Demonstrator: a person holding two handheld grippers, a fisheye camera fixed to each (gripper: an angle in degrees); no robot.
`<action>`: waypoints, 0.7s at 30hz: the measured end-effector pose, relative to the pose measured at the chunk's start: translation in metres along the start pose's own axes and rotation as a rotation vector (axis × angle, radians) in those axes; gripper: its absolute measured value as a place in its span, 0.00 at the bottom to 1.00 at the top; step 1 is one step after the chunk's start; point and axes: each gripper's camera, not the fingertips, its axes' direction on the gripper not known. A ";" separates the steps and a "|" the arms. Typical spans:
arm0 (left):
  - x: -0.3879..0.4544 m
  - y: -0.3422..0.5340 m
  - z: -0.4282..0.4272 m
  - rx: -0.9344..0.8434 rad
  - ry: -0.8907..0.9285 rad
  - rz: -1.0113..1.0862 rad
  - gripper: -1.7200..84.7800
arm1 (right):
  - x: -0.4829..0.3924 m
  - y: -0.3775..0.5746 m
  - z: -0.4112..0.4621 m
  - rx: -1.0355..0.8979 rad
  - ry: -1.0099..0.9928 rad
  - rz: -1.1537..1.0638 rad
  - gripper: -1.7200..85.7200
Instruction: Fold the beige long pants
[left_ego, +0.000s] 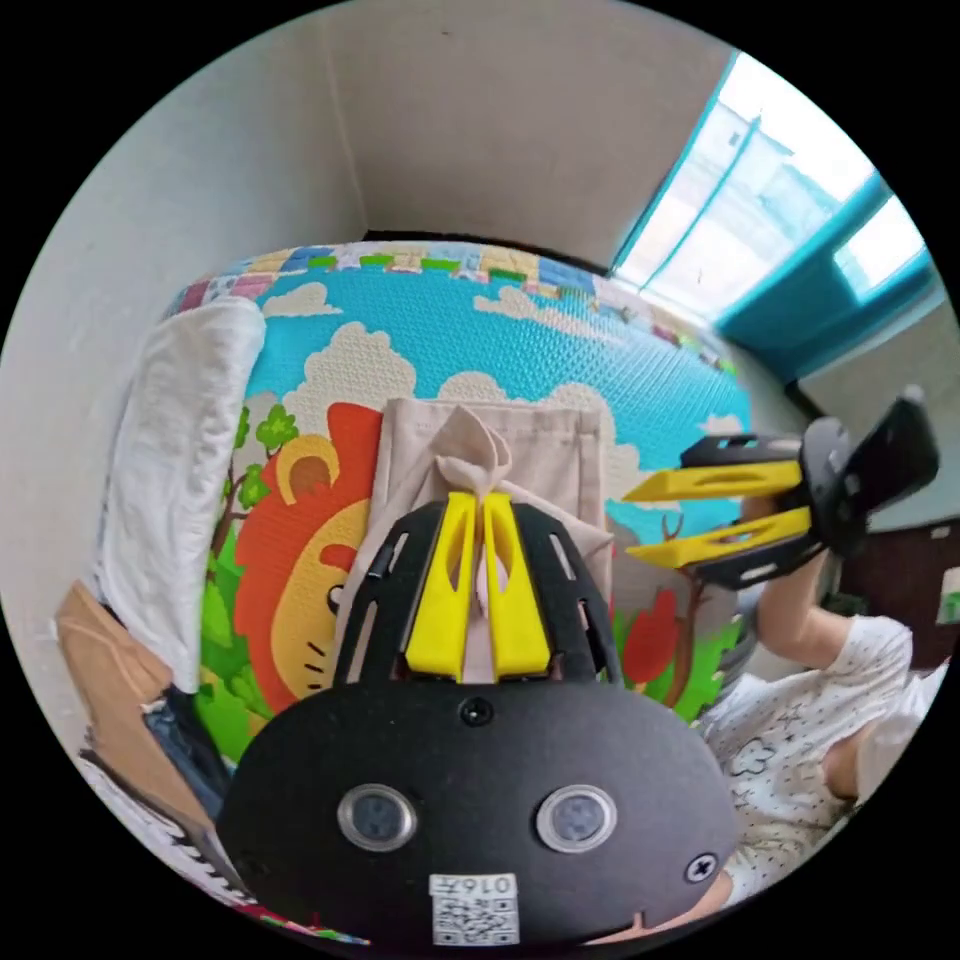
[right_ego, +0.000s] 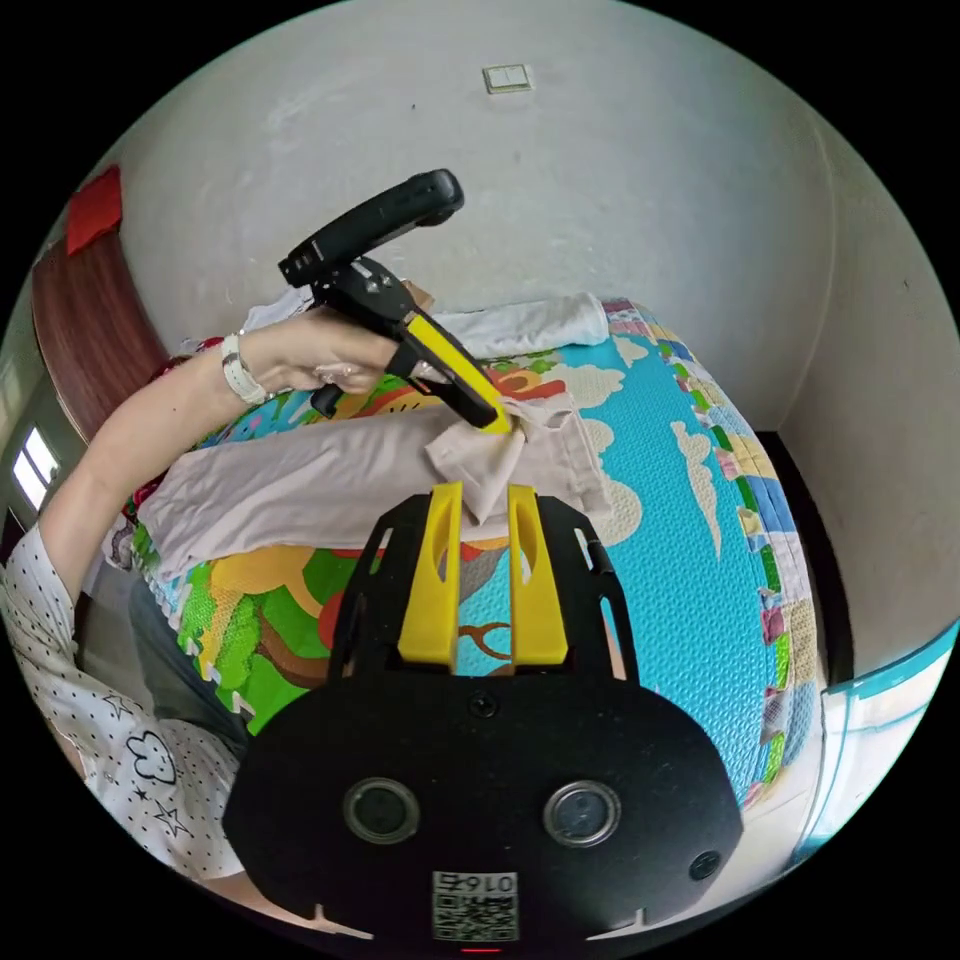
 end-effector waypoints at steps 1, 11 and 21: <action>-0.015 0.003 -0.009 0.039 0.134 -0.090 0.01 | -0.006 0.000 0.000 0.003 0.011 -0.021 0.10; -0.070 0.049 -0.027 0.218 0.616 -0.461 0.01 | -0.096 -0.006 0.019 0.061 0.298 -0.164 0.18; -0.063 0.053 -0.038 0.299 0.754 -0.435 0.12 | -0.049 -0.004 0.017 0.068 0.484 0.202 0.04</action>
